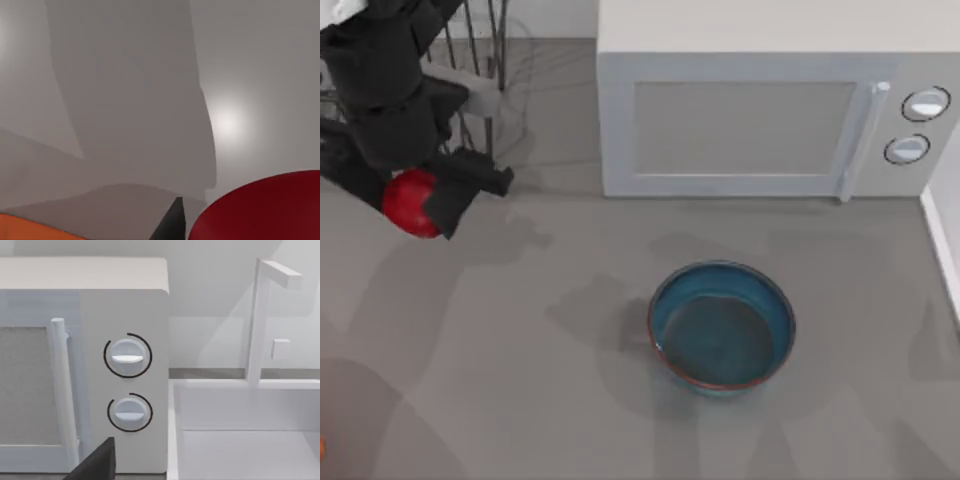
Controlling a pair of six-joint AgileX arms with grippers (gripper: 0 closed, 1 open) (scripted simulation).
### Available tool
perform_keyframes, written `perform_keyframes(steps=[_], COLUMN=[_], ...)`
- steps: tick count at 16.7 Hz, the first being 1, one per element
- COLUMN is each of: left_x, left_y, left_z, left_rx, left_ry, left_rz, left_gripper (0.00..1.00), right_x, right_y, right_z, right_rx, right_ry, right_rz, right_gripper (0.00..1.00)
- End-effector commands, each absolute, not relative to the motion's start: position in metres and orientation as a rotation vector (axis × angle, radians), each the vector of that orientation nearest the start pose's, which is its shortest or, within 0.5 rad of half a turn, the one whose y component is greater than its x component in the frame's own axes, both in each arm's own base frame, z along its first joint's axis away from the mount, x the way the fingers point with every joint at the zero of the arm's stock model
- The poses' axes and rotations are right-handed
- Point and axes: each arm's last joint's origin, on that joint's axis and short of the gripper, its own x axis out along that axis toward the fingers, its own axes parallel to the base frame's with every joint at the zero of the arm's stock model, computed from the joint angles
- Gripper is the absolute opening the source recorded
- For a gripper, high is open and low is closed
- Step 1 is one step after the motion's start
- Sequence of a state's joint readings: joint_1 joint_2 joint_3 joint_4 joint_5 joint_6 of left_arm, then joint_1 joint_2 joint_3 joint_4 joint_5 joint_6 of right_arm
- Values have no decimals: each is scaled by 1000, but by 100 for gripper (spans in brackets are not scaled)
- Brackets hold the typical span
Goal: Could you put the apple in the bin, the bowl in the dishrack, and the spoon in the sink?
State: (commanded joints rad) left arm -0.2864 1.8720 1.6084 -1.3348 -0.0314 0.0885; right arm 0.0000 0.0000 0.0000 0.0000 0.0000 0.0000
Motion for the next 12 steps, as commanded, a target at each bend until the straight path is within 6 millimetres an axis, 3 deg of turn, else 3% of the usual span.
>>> perform_keyframes(steps=[3, 6, 9, 12], left_x=[316, 277, 231, 193], left_y=[-27, 30, 68, 87], left_z=[259, 266, 270, 270], left_rx=[-44, -427, -768, -1011], left_ry=[1581, 1512, 1366, 1207], left_rz=[103, 487, 813, 1025], left_gripper=[0, 0, 0, 0], right_x=[106, 106, 106, 106], right_y=[-1, -1, -1, -1], right_z=[160, 160, 160, 160], right_rx=[0, 0, 0, 0], right_ry=[0, 0, 0, 0], right_rz=[0, 0, 0, 0], right_gripper=[100, 100, 100, 100])
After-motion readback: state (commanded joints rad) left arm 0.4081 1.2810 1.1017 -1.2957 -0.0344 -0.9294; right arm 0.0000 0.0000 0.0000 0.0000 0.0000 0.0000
